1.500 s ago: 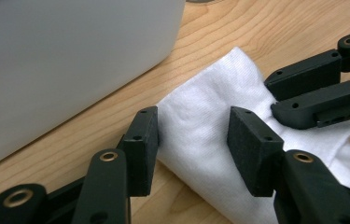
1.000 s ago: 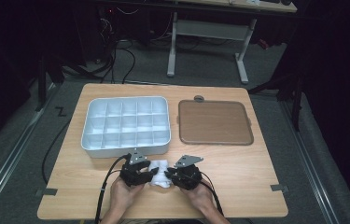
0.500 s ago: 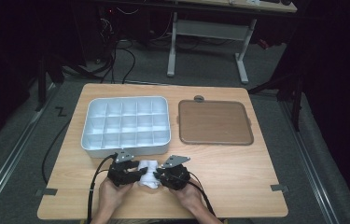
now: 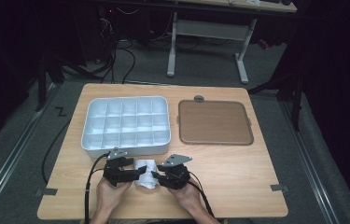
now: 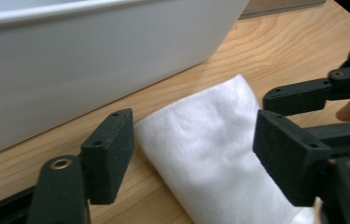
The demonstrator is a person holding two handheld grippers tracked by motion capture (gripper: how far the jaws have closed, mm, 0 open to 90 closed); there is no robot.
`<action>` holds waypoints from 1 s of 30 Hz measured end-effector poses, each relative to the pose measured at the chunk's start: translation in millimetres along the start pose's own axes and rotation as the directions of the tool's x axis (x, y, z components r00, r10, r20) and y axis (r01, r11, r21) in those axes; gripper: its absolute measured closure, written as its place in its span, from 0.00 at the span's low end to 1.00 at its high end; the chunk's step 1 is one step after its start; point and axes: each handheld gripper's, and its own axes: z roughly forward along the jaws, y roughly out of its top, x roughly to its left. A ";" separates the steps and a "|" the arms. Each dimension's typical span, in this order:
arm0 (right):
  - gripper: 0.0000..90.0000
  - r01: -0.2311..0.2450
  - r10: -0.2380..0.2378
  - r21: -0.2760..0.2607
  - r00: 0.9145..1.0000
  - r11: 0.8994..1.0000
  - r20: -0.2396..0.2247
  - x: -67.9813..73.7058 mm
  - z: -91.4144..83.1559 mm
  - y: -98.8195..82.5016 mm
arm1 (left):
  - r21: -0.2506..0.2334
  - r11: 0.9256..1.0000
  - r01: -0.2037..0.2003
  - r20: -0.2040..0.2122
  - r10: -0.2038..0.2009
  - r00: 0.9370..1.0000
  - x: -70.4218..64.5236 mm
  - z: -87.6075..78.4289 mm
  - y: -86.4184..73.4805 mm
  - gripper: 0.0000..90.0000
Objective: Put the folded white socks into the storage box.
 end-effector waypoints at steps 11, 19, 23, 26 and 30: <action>0.66 -0.034 0.037 -0.030 0.996 0.999 0.086 -29.4 -41.9 -19.7 | 0.035 0.999 0.028 -0.037 -0.027 0.999 -0.4 10.9 -6.4 0.26; 0.65 -0.123 0.127 -0.031 0.965 0.992 0.230 -75.0 -76.0 -52.3 | 0.057 0.997 0.053 -0.062 -0.049 0.997 3.9 12.0 -9.2 0.30; 0.63 -0.155 0.156 -0.028 0.939 0.988 0.308 -94.2 -92.5 -66.2 | 0.054 0.997 0.055 -0.058 -0.051 0.997 5.2 11.5 -10.3 0.34; 0.61 -0.177 0.176 -0.030 0.922 0.984 0.344 -104.2 -101.2 -73.9 | 0.060 0.997 0.055 -0.050 -0.052 0.997 5.3 11.1 -10.5 0.37; 0.59 -0.210 0.208 -0.038 0.899 0.977 0.386 -116.0 -109.7 -83.3 | 0.069 0.996 0.056 -0.043 -0.054 0.998 5.3 10.4 -10.8 0.43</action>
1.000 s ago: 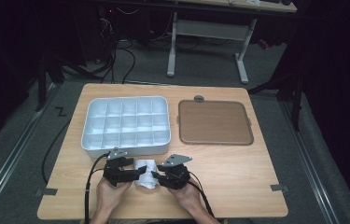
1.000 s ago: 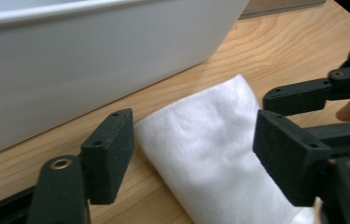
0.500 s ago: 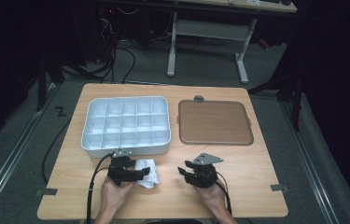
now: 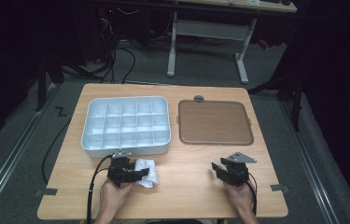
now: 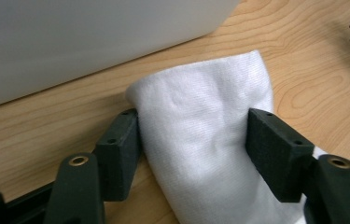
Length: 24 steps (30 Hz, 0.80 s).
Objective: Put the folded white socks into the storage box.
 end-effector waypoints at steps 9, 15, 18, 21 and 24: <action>0.54 -0.027 0.026 0.017 0.999 0.999 0.045 -16.9 0.4 -12.1 | -0.004 1.000 0.000 0.020 0.000 1.000 0.6 -3.6 -1.0 0.55; 0.49 -0.009 0.007 0.024 0.999 1.000 0.051 -14.5 1.6 -11.4 | -0.002 1.000 -0.011 0.021 0.011 1.000 -0.2 -5.5 -1.2 0.63; 0.47 -0.007 0.006 0.025 0.999 1.000 0.049 -14.2 2.1 -11.1 | -0.002 1.000 -0.022 0.022 0.022 1.000 -1.3 -6.1 -1.8 0.67; 0.46 -0.004 0.003 0.027 0.999 1.000 0.047 -14.0 2.3 -11.1 | 0.002 0.999 -0.033 0.028 0.033 0.999 -1.8 -7.3 -2.3 0.72; 0.46 -0.005 0.004 0.027 0.999 1.000 0.044 -14.1 2.3 -11.1 | 0.001 1.000 -0.030 0.029 0.030 0.999 -2.2 -8.1 -2.8 0.75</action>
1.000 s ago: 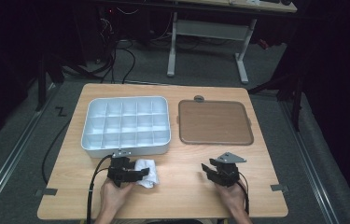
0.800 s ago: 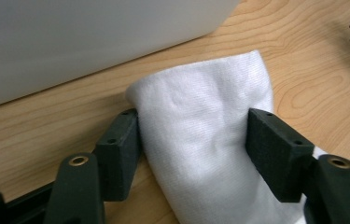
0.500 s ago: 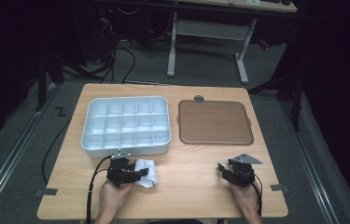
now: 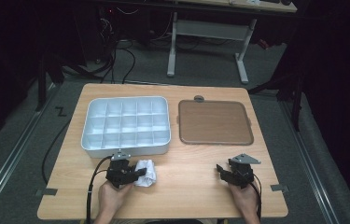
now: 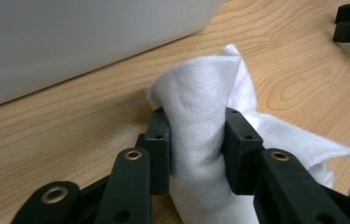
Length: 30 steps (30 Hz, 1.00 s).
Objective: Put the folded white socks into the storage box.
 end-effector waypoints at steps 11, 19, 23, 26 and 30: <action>0.45 -0.005 0.005 -0.001 1.000 1.000 -0.006 -0.7 -0.1 0.0 | 0.017 1.000 -0.002 0.023 0.002 1.000 -1.5 -2.6 -1.8 0.78; 0.45 -0.005 0.005 -0.001 1.000 1.000 -0.007 -0.8 -0.1 0.0 | 0.034 0.999 -0.013 0.022 0.012 1.000 -4.3 -2.8 0.2 0.79; 0.45 -0.005 0.005 -0.001 1.000 1.000 -0.007 -0.8 -0.1 0.0 | 0.034 0.999 -0.015 0.024 0.015 1.000 -4.8 -4.1 0.7 0.80; 0.45 -0.005 0.005 -0.001 1.000 1.000 -0.008 -0.8 -0.1 0.0 | 0.034 0.999 -0.017 0.025 0.016 1.000 -5.2 -5.5 1.8 0.80; 0.44 -0.004 0.004 -0.001 1.000 1.000 -0.008 -0.8 -0.1 0.0 | 0.035 0.999 -0.028 0.025 0.027 0.999 -6.3 -6.8 3.2 0.80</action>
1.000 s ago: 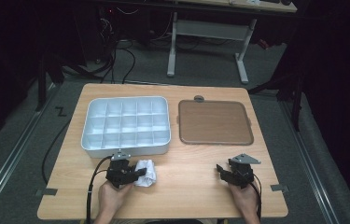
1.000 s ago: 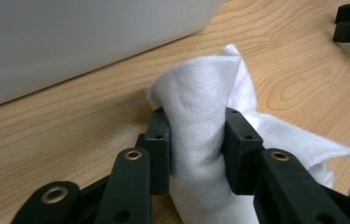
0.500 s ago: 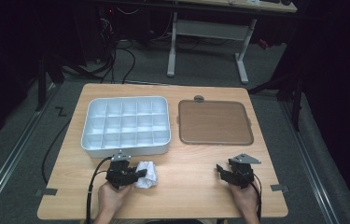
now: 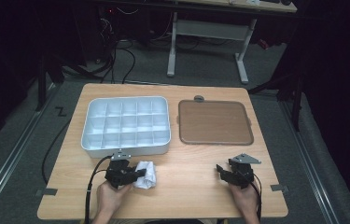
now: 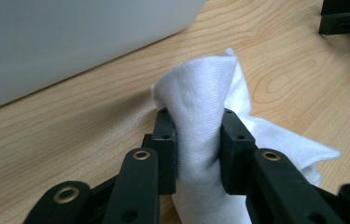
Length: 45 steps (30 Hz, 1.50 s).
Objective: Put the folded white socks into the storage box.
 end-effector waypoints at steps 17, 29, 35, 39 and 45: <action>0.43 0.005 -0.005 0.003 1.000 1.000 0.003 0.9 0.1 0.1 | -0.009 1.000 -0.007 0.018 0.007 1.000 -0.8 -6.6 3.0 0.80; 0.43 0.007 -0.007 0.002 1.000 1.000 0.001 0.8 0.2 0.1 | -0.014 1.000 0.010 0.048 -0.010 0.999 -6.0 -12.6 9.9 0.80; 0.43 0.008 -0.008 0.002 1.000 1.000 0.000 0.8 0.2 0.1 | -0.013 1.000 0.005 0.054 -0.004 0.999 -6.8 -16.0 12.3 0.80; 0.43 0.009 -0.009 0.002 1.000 1.000 0.000 0.8 0.3 0.1 | -0.016 1.000 0.003 0.056 -0.002 0.998 -7.2 -18.5 14.4 0.80; 0.43 0.009 -0.009 0.002 1.000 1.000 0.001 0.8 0.3 0.1 | -0.022 1.000 0.003 0.060 -0.001 0.998 -8.7 -22.0 18.1 0.80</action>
